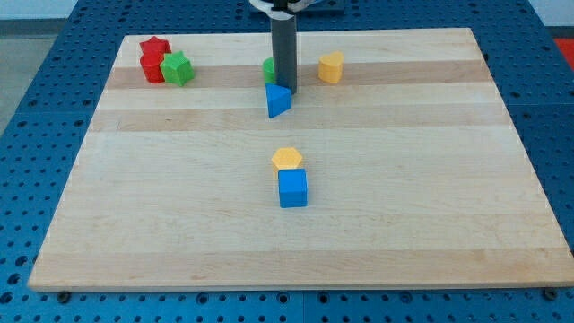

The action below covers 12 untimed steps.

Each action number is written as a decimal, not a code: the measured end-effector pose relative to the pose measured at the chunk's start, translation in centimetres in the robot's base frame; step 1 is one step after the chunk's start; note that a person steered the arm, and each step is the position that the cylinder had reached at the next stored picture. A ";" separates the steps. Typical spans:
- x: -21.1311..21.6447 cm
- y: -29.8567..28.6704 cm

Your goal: Drag the blue triangle to the top yellow hexagon

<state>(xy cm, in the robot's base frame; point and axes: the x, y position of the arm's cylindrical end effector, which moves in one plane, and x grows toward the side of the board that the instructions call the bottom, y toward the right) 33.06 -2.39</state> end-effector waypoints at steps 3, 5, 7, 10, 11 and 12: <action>-1.3 -2.2; -1.4 -2.8; -1.3 -1.8; 1.3 -2.1; 1.4 -3.1; 1.4 -5.1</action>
<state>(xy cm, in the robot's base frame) 34.42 -7.48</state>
